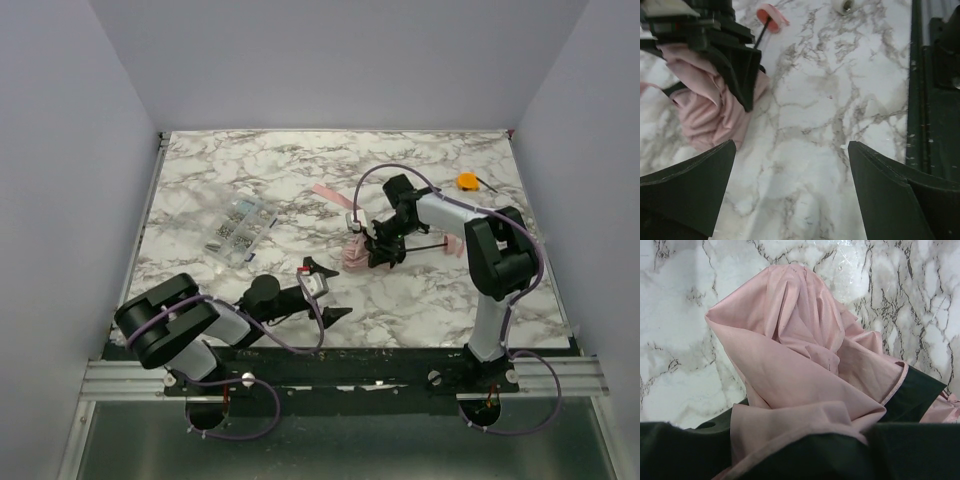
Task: Put away the umbrella
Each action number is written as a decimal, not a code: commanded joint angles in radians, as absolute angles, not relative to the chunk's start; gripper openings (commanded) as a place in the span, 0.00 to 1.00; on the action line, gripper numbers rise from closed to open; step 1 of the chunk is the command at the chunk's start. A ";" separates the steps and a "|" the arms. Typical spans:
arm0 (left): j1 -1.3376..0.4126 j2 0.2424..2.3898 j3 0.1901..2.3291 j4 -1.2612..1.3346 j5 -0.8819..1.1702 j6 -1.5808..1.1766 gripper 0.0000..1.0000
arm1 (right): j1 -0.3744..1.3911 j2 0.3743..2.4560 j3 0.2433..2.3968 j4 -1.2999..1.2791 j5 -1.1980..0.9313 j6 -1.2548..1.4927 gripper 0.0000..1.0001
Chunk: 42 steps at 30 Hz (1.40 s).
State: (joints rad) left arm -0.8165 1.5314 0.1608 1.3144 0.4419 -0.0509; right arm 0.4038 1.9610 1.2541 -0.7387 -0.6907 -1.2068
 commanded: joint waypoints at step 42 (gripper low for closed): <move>-0.816 2.051 0.879 0.122 0.526 0.184 0.04 | 0.013 1.689 1.445 -1.078 -0.839 -1.229 0.72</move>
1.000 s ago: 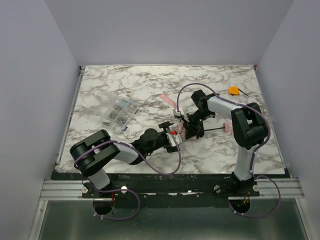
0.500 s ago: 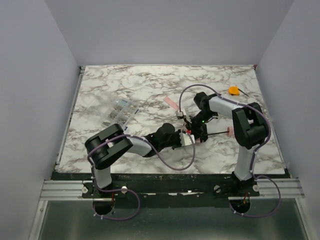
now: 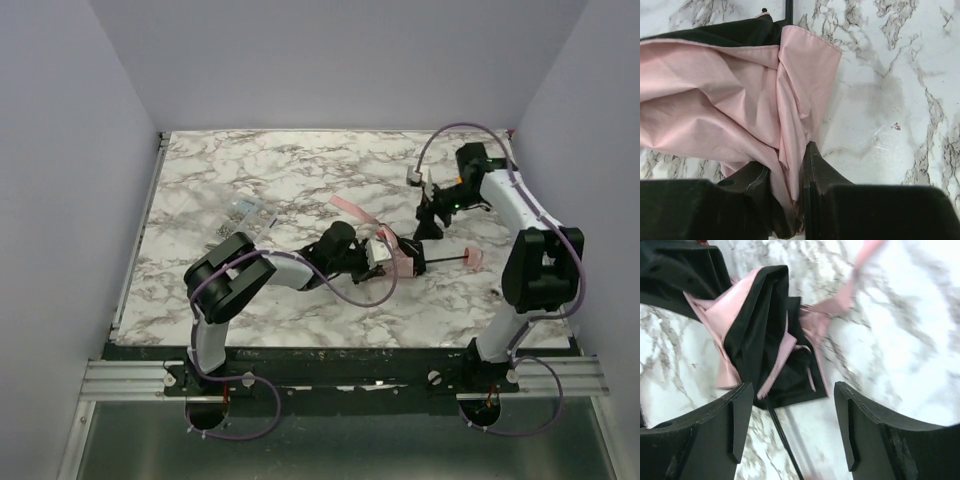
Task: Put away the umbrella
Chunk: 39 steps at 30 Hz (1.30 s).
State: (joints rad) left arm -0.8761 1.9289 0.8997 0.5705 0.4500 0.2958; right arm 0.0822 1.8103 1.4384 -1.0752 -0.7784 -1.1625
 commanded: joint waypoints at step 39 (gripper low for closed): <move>-0.631 1.878 0.882 0.545 0.748 -0.447 0.97 | 0.312 1.615 0.714 -0.537 -0.439 -1.405 0.30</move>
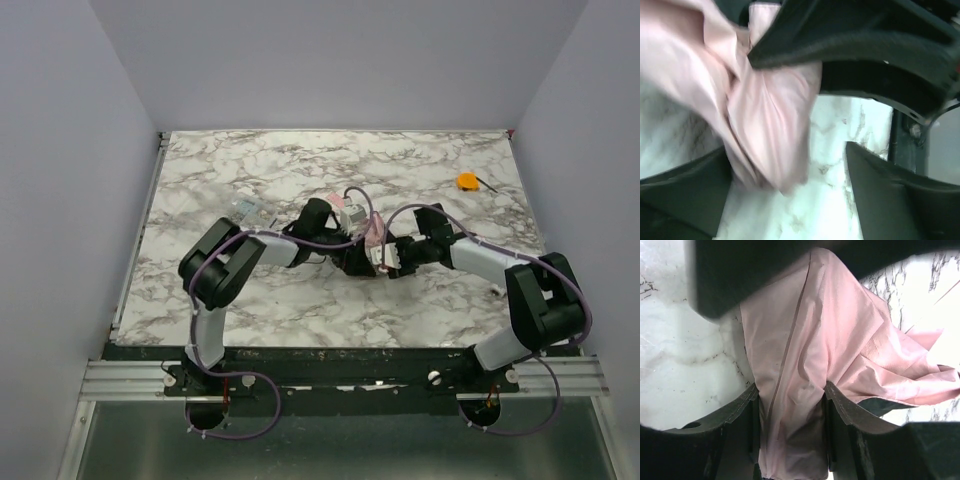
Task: Put away the umbrella
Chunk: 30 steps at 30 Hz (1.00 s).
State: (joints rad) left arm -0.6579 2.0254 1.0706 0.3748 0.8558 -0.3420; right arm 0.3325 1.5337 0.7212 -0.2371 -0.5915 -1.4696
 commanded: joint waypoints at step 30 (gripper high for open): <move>-0.935 1.598 0.552 0.665 0.217 0.515 0.98 | 0.312 2.029 1.091 -1.169 -0.600 -1.400 0.15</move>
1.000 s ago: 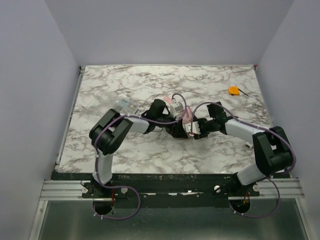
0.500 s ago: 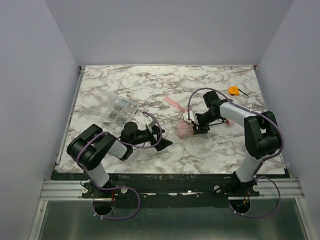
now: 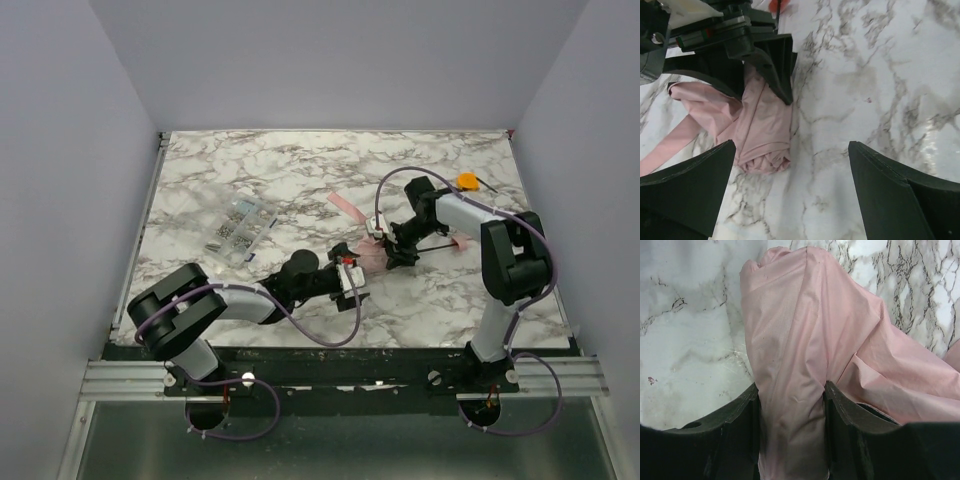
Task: Put away the umbrella
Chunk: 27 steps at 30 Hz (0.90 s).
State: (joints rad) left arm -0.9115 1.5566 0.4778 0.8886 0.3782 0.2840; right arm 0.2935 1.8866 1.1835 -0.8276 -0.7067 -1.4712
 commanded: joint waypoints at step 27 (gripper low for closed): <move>-0.823 2.036 0.983 -0.030 0.561 0.246 0.00 | 0.160 1.833 1.294 -1.107 -0.806 -1.293 0.78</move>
State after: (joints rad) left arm -0.9157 1.8904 0.9821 0.2779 0.3588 0.4118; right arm 0.2581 1.8923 1.2179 -1.0004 -0.7895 -1.3533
